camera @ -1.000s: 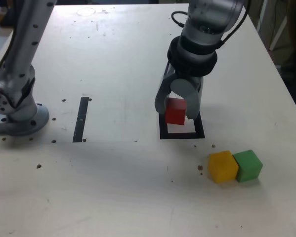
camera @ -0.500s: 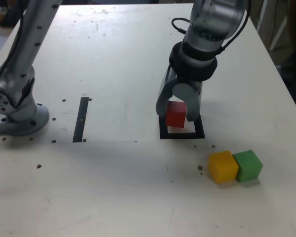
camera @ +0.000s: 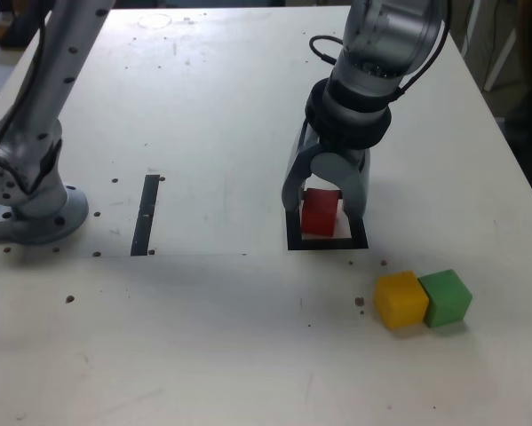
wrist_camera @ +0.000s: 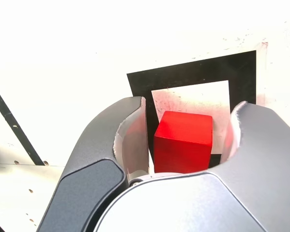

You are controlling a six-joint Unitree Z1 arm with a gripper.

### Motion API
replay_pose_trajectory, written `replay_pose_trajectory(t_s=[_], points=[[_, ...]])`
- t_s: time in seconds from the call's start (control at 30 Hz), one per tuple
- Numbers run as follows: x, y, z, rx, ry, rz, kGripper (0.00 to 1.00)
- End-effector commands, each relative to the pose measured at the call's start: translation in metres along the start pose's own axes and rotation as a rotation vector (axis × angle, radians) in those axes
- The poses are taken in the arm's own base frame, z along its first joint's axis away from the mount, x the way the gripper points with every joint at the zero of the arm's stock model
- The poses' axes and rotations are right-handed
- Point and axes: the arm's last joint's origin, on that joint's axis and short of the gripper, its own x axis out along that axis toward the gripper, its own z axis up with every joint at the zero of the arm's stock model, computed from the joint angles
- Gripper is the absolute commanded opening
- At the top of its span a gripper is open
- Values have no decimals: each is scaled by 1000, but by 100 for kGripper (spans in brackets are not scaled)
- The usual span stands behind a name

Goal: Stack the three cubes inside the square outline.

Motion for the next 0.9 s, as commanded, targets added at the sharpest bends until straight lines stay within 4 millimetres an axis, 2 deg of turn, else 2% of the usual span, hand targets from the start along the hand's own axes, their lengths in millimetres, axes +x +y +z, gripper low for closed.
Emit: replay_pose_trajectory(t_s=[0.0, 0.27, 0.5, 0.7, 0.87], points=[[1, 1, 1, 0, 2, 1, 99], [-5, 4, -8, -2, 29, 36, 99], [-34, 10, -23, 24, 28, 94, 99], [-60, 14, -15, 152, -33, 108, 99], [-68, 16, -4, 262, -57, 114, 100]])
